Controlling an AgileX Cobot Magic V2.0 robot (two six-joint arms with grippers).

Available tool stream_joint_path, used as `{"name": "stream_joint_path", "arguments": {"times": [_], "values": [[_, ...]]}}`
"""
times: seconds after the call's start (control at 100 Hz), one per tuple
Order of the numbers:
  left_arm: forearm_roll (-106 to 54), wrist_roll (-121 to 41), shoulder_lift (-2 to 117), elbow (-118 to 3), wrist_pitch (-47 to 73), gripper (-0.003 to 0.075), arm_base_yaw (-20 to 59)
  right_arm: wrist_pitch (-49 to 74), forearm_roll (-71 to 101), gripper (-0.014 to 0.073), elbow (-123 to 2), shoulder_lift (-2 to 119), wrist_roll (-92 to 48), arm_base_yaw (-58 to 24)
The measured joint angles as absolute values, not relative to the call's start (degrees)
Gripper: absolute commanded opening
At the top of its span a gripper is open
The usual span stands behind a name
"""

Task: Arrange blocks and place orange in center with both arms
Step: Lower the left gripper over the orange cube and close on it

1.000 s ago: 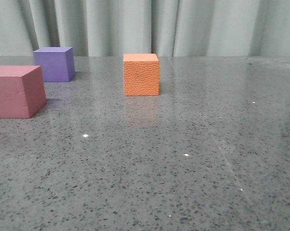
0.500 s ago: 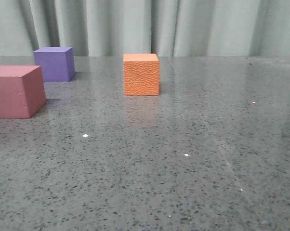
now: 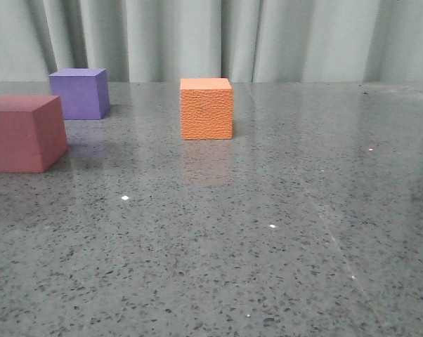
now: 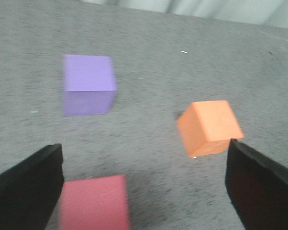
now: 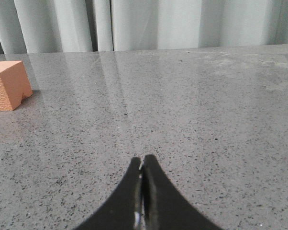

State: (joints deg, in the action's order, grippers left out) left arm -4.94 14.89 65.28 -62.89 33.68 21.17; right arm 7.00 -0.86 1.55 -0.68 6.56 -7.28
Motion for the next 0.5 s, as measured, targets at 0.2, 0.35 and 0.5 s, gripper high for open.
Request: {"name": "stream_joint_path", "arguments": {"times": [0.2, 0.35, 0.5], "values": [[5.69, 27.57, 77.90, -70.80, 32.08, 0.0640, 31.20, 7.00, -0.86, -0.0067, 1.55, -0.68, 6.56, -7.28], [15.53, 37.35, 87.03, -78.17, 32.93, 0.0640, 37.23, 7.00, -0.86, -0.0067, 1.55, -0.68, 6.56, -7.28], [23.80, 45.40, 95.28, -86.27, 36.75, 0.0640, 41.12, 7.00, -0.86, -0.0067, 1.55, -0.68, 6.56, -7.28]]}}
